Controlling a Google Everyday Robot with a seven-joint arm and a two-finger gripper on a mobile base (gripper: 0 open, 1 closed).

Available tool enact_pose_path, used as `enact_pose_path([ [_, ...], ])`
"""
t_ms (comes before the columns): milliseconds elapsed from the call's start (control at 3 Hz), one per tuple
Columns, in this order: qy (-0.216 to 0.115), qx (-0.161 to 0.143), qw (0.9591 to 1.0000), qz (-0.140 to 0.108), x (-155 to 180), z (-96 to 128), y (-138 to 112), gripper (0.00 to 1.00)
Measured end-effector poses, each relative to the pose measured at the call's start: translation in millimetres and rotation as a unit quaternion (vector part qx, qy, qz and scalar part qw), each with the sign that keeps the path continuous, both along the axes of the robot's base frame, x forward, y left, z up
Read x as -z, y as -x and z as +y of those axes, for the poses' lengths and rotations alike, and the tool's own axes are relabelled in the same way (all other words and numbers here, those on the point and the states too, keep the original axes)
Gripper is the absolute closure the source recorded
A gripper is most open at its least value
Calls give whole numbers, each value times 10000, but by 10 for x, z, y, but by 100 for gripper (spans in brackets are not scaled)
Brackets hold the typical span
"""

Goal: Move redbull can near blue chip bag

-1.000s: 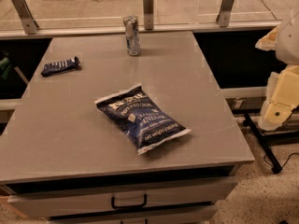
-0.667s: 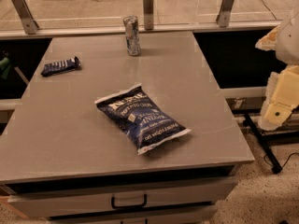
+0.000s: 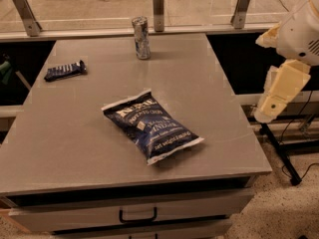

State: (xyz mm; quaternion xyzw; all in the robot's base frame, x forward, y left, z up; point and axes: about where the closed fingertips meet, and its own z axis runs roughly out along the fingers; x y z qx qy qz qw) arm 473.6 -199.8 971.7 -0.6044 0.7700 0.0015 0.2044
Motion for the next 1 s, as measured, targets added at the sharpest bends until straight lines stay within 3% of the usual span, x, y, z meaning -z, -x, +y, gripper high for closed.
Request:
enact_pose_path([
  [333,-368,-222,9987,-264,190,275,-511,0],
  [667,-786,-368,9937,-712,319,640,-1049,0],
  [1000,-1121,-397,9847,-1273,202,976,-1594,0],
])
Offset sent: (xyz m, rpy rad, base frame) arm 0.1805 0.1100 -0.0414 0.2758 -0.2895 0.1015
